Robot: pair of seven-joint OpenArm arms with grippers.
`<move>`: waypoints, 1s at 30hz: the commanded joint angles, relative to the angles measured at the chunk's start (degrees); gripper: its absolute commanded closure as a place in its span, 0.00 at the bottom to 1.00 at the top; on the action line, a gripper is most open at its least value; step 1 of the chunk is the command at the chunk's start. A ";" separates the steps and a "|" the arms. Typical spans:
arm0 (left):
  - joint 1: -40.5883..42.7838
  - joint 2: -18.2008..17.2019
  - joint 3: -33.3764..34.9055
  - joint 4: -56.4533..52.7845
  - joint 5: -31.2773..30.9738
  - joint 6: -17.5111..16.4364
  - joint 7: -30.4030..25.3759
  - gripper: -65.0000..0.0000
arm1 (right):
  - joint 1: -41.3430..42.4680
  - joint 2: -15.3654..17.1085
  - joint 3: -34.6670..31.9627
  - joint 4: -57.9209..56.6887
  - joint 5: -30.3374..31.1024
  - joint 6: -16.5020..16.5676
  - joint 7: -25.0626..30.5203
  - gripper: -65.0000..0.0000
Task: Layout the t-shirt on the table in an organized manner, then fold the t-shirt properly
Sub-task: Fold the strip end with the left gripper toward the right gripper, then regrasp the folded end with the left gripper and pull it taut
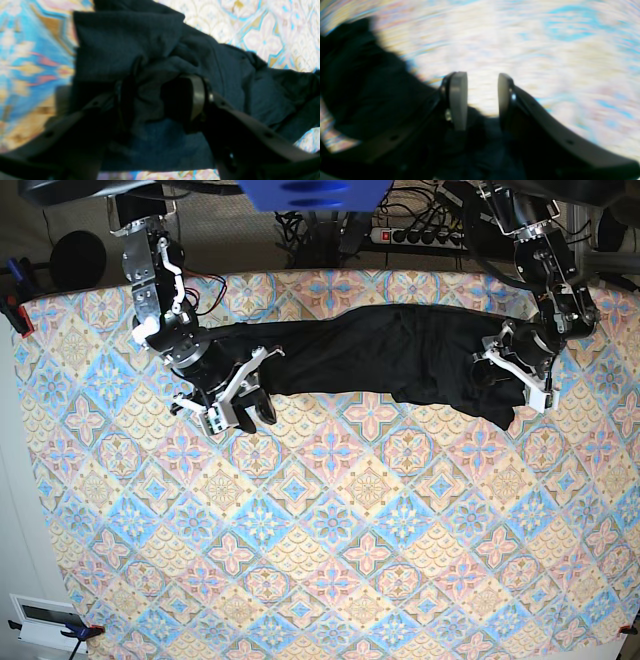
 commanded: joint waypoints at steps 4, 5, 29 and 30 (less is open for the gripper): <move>-0.29 -0.47 -0.44 5.35 -3.29 -0.27 -1.25 0.55 | -2.51 -0.11 -0.07 1.08 0.94 0.88 0.87 0.70; -0.38 -0.38 -1.14 6.40 -4.17 -0.27 -1.25 0.55 | -2.51 -0.11 -0.07 1.08 0.94 0.88 0.87 0.70; -17.78 0.41 10.81 -14.61 7.44 -0.27 -1.25 0.57 | -2.42 -0.11 -0.15 1.08 0.94 0.88 0.87 0.70; -17.61 0.24 11.43 -14.52 7.44 -0.27 -1.25 0.60 | -2.42 -0.11 -0.15 1.08 0.94 0.88 0.87 0.70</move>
